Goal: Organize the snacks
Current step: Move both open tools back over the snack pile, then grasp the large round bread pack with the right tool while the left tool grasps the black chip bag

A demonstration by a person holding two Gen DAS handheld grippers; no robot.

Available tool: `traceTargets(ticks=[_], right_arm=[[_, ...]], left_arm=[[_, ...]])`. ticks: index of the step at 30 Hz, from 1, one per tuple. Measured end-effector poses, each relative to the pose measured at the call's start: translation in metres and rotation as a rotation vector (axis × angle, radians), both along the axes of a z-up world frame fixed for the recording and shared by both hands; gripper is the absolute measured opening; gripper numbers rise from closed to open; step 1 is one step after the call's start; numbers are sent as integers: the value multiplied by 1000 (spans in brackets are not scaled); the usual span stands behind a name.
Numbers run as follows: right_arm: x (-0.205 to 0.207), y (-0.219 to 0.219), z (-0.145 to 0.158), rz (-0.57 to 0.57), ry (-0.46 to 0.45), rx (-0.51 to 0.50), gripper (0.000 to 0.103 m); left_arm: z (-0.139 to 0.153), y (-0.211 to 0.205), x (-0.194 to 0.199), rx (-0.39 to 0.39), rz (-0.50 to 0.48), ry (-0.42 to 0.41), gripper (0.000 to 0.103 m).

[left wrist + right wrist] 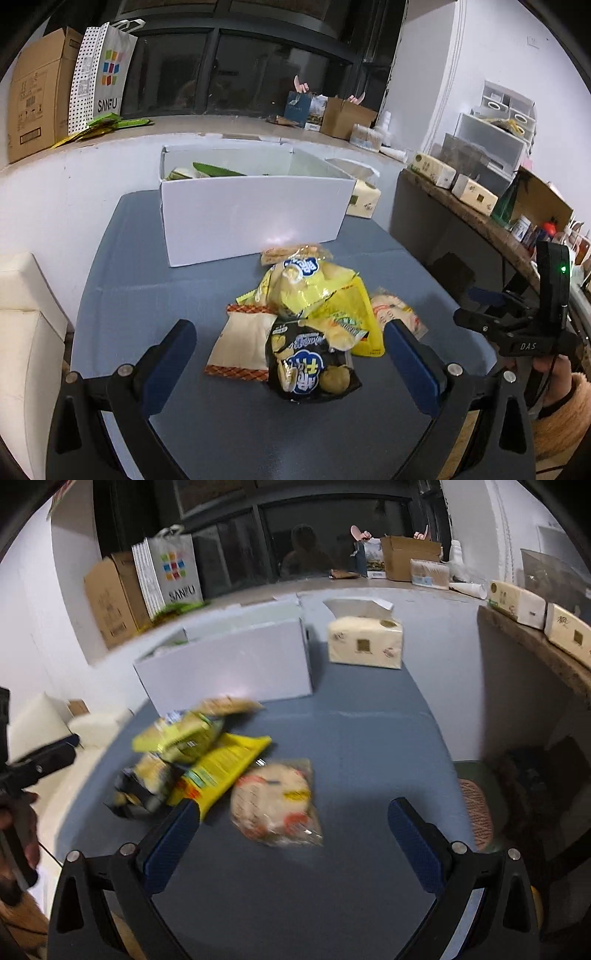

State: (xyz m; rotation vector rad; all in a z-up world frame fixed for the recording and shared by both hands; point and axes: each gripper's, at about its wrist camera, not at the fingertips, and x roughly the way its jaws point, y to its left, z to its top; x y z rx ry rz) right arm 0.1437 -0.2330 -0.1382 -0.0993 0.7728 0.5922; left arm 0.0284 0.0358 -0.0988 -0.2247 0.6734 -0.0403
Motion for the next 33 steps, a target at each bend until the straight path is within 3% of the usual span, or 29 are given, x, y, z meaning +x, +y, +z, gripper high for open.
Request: traceTargets(ticks=[6, 11, 17, 19, 25, 30, 33], right_arm=[[10, 33, -32, 115, 18, -161, 103], [23, 50, -52, 165, 31, -204, 103], [37, 58, -65, 209, 74, -152, 101], [33, 60, -65, 208, 31, -186, 79], [28, 49, -60, 188, 31, -162, 77], [17, 16, -43, 130, 31, -84, 77], [9, -4, -32, 81, 22, -31, 78]], left_arm=[[-2, -5, -2, 0, -27, 3, 103], [-6, -6, -5, 14, -40, 19, 103], [-16, -21, 0, 75, -95, 57, 103], [-20, -28, 4, 103, -117, 76, 103], [-37, -47, 19, 175, -195, 145, 103], [-51, -62, 34, 325, -230, 188, 103], [-55, -66, 40, 363, -247, 193, 103]])
